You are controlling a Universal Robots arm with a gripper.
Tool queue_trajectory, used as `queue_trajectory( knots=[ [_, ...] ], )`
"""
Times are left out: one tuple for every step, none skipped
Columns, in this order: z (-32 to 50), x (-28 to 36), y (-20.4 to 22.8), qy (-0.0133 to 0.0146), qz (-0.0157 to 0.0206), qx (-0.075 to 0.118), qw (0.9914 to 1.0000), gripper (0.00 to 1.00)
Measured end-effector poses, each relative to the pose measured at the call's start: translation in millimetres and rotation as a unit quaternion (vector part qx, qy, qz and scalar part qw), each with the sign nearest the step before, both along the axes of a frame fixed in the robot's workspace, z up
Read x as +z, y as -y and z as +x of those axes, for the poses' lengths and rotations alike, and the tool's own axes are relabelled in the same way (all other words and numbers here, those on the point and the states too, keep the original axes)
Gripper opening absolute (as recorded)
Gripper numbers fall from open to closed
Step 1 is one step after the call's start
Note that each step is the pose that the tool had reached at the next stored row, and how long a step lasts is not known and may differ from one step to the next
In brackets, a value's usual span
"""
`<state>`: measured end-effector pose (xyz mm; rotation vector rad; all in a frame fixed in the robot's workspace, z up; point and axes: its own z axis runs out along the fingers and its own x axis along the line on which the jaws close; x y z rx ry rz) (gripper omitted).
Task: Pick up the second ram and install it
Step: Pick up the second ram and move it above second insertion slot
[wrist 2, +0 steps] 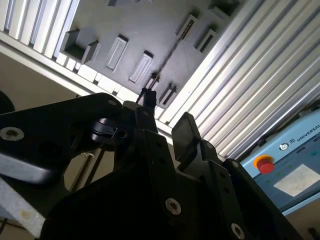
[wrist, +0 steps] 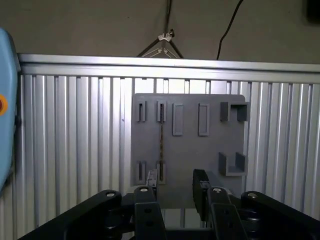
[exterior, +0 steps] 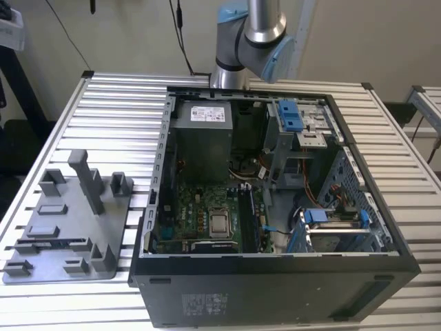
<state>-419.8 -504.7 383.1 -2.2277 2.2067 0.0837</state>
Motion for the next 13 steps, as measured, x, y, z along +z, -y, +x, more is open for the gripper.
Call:
queue_trajectory(
  knots=[
    [0.0,0.0,0.0,0.0000,0.0000,0.000,1.00000,0.42],
    [0.0,-0.3,0.0,0.0000,0.0000,0.000,1.00000,0.42],
    [0.0,-0.8,0.0,0.0000,0.0001,0.000,1.00000,0.42],
    [-0.1,-1.4,-0.1,0.0000,0.0006,0.000,1.00000,0.42],
    [-0.1,-2.1,-0.1,0.0000,0.0012,0.000,1.00000,0.42],
    [-0.2,-2.9,-0.1,0.0000,0.0018,0.000,1.00000,0.42],
    [-0.1,-4.0,0.0,0.0000,0.0026,0.000,1.00000,0.42],
    [-0.2,-5.2,0.0,0.0000,0.0041,0.000,0.99999,0.42],
    [-0.2,-6.3,0.0,0.0000,0.0056,0.000,0.99998,0.42],
    [-0.3,-7.5,0.0,0.0000,0.0073,0.000,0.99997,0.42],
    [-0.3,-8.8,-0.1,0.0001,0.0088,0.000,0.99996,0.42],
    [-0.3,-10.2,-0.1,0.0002,0.0092,0.000,0.99996,0.42],
    [-0.3,-11.6,-0.1,0.0001,0.0091,0.000,0.99996,0.42]
  ],
)
